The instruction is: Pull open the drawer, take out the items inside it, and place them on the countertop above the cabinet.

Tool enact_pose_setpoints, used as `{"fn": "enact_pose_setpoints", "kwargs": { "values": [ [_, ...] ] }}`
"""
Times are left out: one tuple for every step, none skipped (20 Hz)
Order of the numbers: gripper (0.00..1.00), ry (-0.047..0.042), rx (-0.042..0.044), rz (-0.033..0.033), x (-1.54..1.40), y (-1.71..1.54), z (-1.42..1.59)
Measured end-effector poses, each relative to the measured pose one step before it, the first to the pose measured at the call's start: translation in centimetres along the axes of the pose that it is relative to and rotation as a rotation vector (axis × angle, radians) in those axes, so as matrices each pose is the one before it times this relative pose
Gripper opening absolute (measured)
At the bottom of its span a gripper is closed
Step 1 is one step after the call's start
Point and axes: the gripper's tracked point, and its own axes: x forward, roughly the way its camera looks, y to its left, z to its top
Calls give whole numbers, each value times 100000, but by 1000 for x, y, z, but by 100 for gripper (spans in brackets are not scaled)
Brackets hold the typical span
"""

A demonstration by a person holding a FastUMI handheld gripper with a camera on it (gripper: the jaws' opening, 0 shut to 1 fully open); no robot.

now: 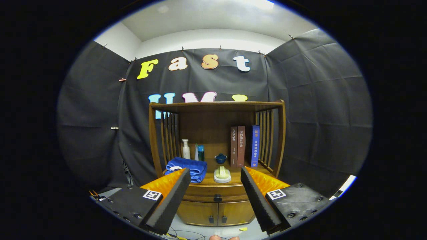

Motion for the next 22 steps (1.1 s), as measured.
{"fn": "enact_pose_setpoints", "kwargs": {
  "values": [
    [99, 248, 901, 652, -771, 259, -87],
    [99, 263, 1148, 1027, -480, 352, -154],
    [99, 759, 812, 1010, -429, 252, -204],
    [99, 714, 479, 149, -420, -64, -338],
    [99, -3, 161, 328, -342, 108, -57],
    [99, -273, -447, -336, -296, -66, 41],
    [99, -414, -866, -833, -236, -228, -34],
    [99, -260, -545, -395, -179, -26, 1],
    [99, -188, -6, 783, -211, 273, 28],
    [99, -114, 286, 1130, -197, 453, 88],
    [99, -281, 14, 953, -166, 263, 194],
    [99, -165, 65, 151, -4, 8, 26],
    [98, -536, 250, 21, -162, -21, 89],
    [98, -329, 496, 91, -71, 74, 272],
    [98, -185, 454, 257, -182, 44, 88],
    [98, -86, 300, -85, -190, 8, 156],
    [99, -4, 94, 90, -146, -73, 79],
    [99, -42, -59, -265, -76, -77, 38],
    [99, -163, -28, -327, -48, -69, 60],
    [99, 203, -23, 135, 9, 16, -91],
    [98, 214, 148, 300, -31, 99, 15],
    [99, 45, 110, -47, -66, -52, 18]
  ]
}}
